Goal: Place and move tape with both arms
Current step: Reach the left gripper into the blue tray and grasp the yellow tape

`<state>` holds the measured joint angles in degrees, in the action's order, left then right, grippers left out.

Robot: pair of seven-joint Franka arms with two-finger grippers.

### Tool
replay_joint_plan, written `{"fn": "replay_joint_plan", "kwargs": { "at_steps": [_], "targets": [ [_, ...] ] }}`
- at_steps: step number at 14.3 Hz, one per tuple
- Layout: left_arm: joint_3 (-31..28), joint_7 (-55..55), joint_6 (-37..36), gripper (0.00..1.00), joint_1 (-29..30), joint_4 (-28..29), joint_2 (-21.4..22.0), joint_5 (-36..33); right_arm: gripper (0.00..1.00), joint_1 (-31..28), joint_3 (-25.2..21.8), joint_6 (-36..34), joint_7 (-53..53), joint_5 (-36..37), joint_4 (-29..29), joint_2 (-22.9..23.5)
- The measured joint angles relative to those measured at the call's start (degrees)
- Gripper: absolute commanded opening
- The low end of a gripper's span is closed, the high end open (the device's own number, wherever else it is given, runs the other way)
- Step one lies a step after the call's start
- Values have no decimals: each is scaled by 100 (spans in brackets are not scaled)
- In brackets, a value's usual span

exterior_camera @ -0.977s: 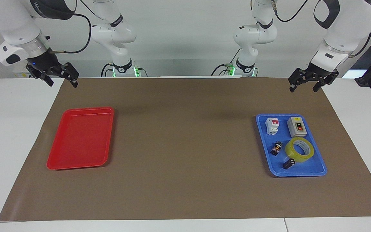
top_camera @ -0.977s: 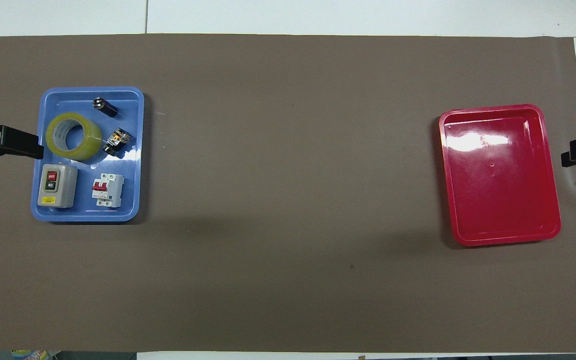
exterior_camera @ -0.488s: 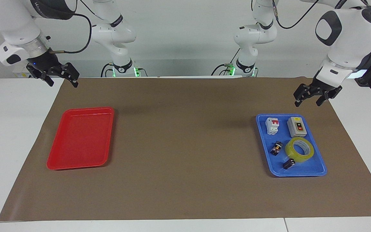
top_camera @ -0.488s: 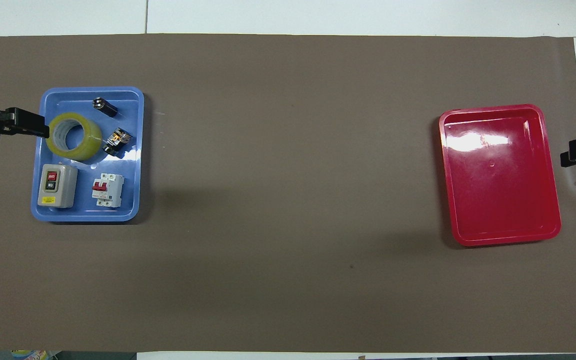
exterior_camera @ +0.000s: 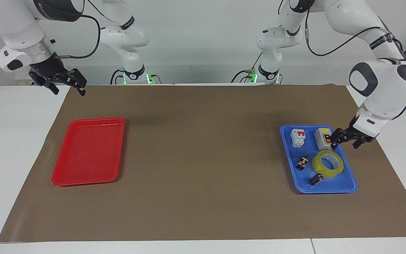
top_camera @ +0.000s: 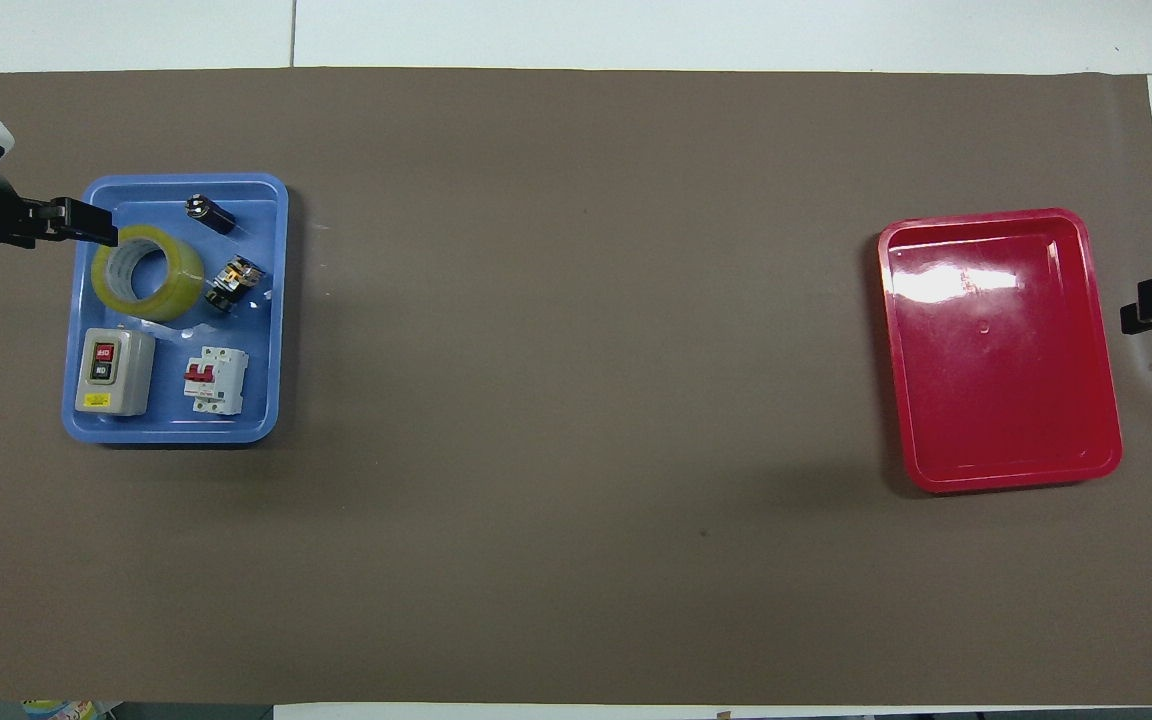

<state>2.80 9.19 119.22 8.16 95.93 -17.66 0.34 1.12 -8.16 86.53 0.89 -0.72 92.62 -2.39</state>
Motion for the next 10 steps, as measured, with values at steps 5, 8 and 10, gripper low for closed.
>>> {"fn": "replay_joint_plan", "kwargs": {
  "at_steps": [5, 8, 10],
  "targets": [
    [-2, 192, 833, 91, 225, 445, -394, 0, 100, 0, 1, 0, 0, 0, 0, 0],
    [10, 207, 1195, 91, 224, 712, -448, 0, 100, 0, 1, 0, 0, 0, 12, 0],
    [11, 209, 1359, 91, 224, 827, -459, 0, 100, -1, 1, 0, 0, 0, 14, 0]
  ]
}}
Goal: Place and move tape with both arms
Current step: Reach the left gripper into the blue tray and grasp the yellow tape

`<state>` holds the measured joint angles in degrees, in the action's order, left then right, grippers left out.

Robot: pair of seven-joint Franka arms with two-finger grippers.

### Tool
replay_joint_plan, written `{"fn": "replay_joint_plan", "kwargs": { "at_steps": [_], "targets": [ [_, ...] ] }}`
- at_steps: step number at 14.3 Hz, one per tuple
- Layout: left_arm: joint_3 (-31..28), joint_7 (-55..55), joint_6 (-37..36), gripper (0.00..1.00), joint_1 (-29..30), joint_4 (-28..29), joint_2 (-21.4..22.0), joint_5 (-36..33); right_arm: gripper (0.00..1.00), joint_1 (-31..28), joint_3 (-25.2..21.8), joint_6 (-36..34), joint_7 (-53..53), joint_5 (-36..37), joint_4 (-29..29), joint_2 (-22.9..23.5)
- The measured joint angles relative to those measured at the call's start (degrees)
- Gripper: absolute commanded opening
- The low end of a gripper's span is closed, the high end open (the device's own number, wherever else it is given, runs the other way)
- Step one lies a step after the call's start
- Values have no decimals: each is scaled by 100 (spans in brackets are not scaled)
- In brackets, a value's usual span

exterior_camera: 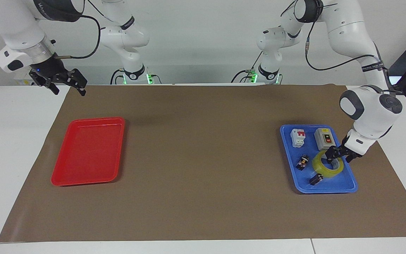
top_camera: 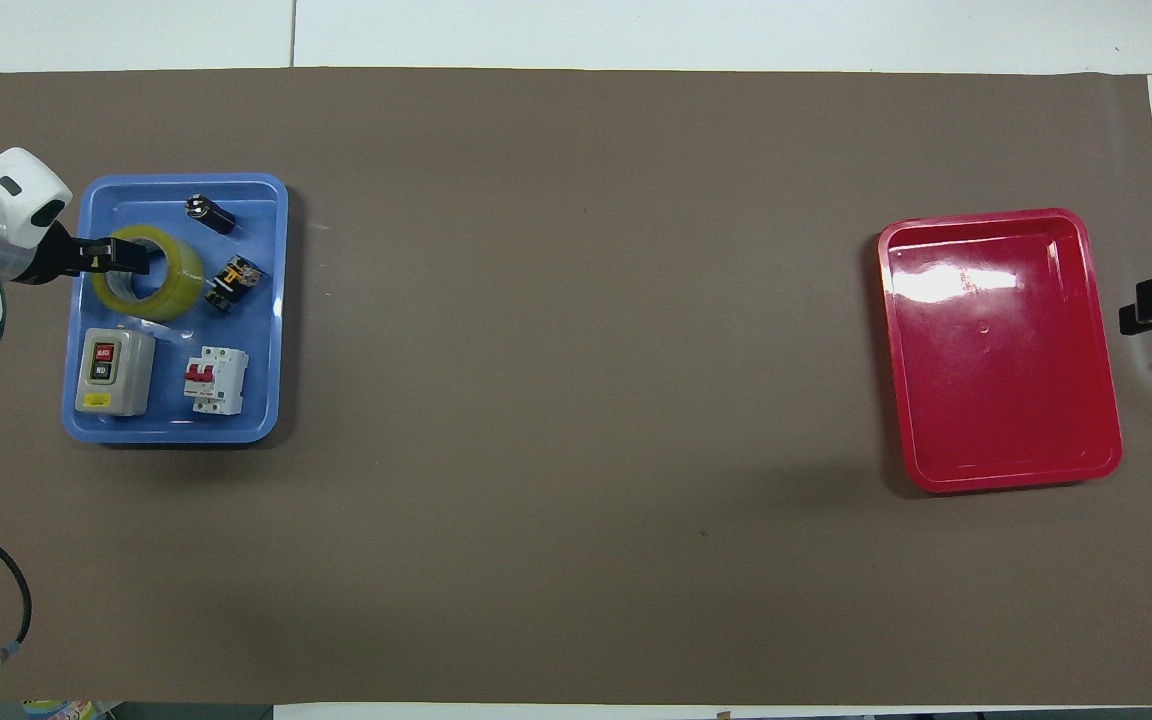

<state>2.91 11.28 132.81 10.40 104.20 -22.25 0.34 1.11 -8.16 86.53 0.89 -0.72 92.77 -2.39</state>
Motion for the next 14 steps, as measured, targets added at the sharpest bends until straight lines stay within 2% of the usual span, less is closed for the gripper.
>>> {"fn": "replay_joint_plan", "kwargs": {
  "at_steps": [6, 7, 8, 9, 10, 14],
  "targets": [
    [-1, 1, 141, 88, 1, 49, -109, 0, 100, -14, -14, -10, 0, 0, 9, 0],
    [-1, 1, 141, 78, 1, 54, -111, 0, 100, -14, -14, -10, 0, 0, 9, 0],
    [-1, 1, 142, 57, 1, 59, -112, 0, 100, -15, -14, -10, 0, 0, 9, 0],
    [-2, 1, 142, 22, 1, 62, -112, 0, 100, -15, -14, -10, 0, 0, 9, 0],
    [-2, 1, 142, 0, 2, 66, -112, 0, 100, -14, -14, -10, 0, 0, 9, 0],
    [-11, 1, 142, 0, 48, 67, -113, -1, 100, -8, -12, -10, 0, 0, 9, 0]
  ]
}}
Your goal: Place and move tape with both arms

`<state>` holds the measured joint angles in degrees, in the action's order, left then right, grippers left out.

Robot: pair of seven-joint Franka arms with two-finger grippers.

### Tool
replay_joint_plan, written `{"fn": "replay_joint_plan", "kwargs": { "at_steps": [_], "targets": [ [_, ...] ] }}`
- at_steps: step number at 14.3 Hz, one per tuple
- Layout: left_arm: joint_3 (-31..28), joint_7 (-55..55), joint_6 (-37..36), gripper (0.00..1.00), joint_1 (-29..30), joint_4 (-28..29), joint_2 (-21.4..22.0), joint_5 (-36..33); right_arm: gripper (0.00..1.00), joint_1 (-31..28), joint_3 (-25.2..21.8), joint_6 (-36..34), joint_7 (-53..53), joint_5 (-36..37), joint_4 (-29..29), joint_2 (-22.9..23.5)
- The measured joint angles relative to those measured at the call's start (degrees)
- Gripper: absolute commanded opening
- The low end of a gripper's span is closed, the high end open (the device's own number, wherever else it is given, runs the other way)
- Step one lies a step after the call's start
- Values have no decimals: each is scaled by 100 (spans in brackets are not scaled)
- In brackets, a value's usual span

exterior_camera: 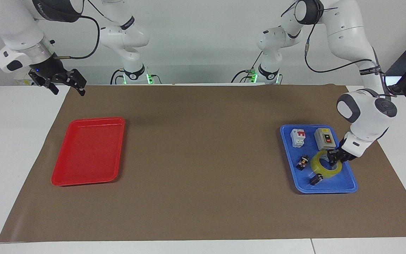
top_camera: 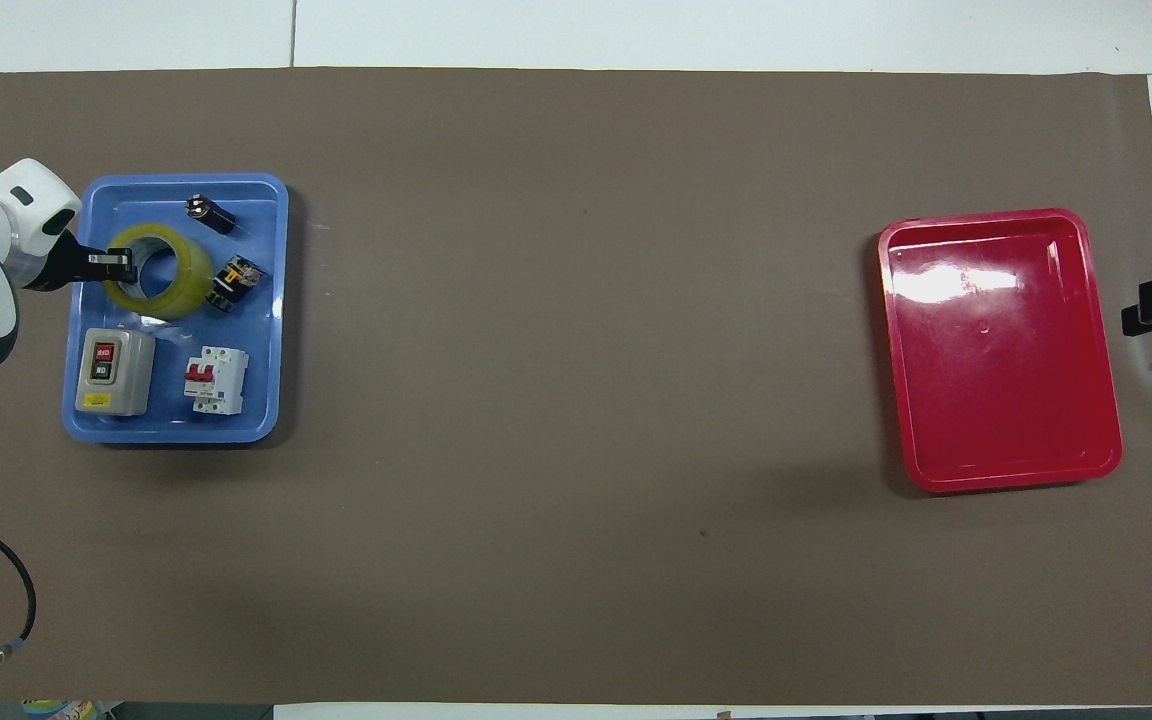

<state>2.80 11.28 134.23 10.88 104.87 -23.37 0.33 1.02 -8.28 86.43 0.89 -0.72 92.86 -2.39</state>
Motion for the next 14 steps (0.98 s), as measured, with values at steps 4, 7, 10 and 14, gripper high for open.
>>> {"fn": "replay_joint_plan", "kwargs": {
  "at_steps": [4, 7, 10, 14],
  "targets": [
    [0, 0, -67, 0, 60, -33, 9, 0, 100, 8, 8, 0, 0, -4, 0, 0],
    [0, 0, -795, 0, 82, -372, 218, 0, 100, 8, 8, 0, 0, -4, 0, 0],
    [36, -10, -1589, 0, 59, -616, 760, 0, 100, 8, 8, 0, 0, -4, 0, 0],
    [111, -800, -2004, 0, -542, -462, 1290, -4, 100, 8, 8, 0, 0, -4, 0, 0]
  ]
}}
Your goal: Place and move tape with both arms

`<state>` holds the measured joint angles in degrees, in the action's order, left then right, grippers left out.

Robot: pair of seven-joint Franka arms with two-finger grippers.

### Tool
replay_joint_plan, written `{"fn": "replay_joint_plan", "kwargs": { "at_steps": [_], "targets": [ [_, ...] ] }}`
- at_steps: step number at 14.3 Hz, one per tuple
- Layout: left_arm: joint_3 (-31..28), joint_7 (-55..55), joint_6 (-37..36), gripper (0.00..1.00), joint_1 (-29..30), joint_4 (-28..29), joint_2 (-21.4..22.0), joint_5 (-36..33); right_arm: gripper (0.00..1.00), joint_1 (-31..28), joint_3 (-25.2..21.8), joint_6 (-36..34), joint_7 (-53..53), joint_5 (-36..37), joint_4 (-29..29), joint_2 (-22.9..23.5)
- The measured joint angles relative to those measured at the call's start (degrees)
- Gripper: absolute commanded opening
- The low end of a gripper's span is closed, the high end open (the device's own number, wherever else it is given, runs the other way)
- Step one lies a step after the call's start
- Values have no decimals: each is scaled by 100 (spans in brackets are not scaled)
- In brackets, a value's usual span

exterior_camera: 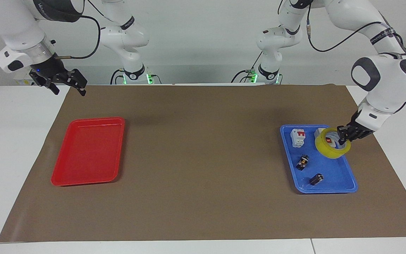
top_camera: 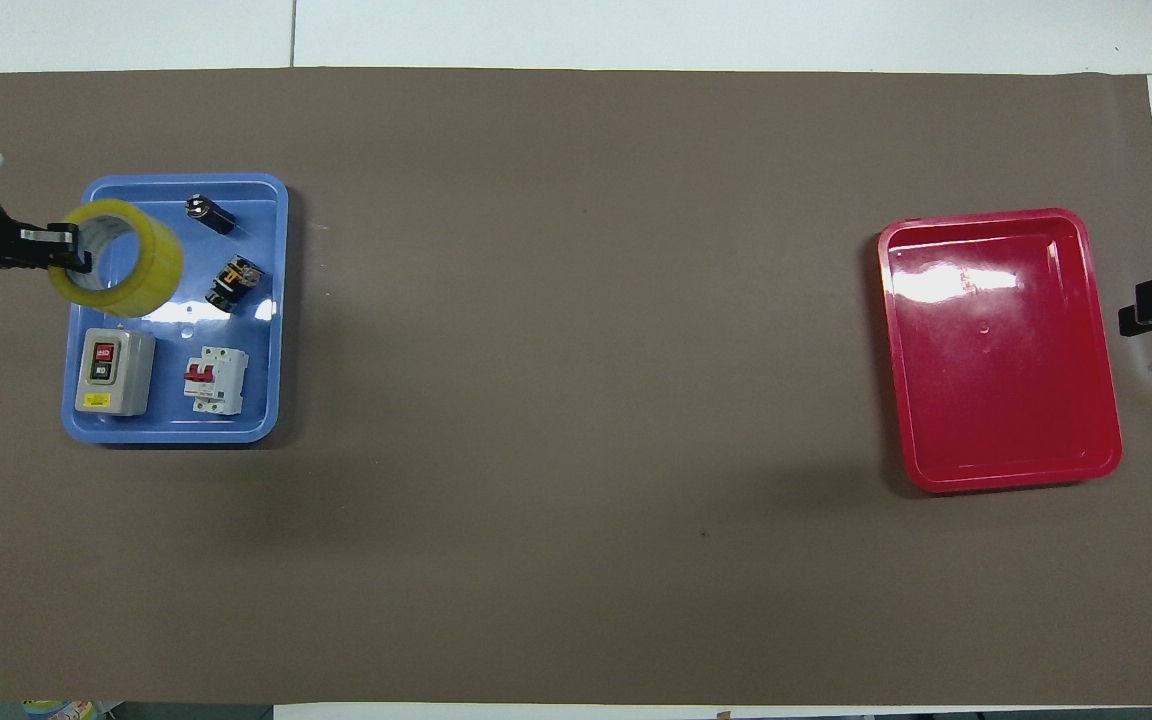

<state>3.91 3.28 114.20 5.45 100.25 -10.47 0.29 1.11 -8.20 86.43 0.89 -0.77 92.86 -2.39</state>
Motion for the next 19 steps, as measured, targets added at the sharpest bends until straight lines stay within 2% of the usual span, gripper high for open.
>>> {"fn": "replay_joint_plan", "kwargs": {
  "at_steps": [8, 11, 14, 18, 19],
  "targets": [
    [66, -3539, 273, 0, -2628, 333, -188, -721, 100, 12, 7, 0, 8, -7, 0, 0],
    [66, -4691, 591, 0, -3384, 272, -507, -1087, 100, 240, 27, 119, 44, -179, 8, 0],
    [64, -5525, 739, 0, -4056, 23, -1004, -1284, 100, 618, 41, 661, -2, -285, 67, 6],
    [58, -5720, 1234, 0, -4483, -181, -1536, -1308, 100, 799, 45, 698, -47, -286, 122, 6],
    [58, -5721, 1294, 64, -4516, -185, -1644, -1308, 100, 805, 44, 709, -47, -290, 177, -1]
  ]
}}
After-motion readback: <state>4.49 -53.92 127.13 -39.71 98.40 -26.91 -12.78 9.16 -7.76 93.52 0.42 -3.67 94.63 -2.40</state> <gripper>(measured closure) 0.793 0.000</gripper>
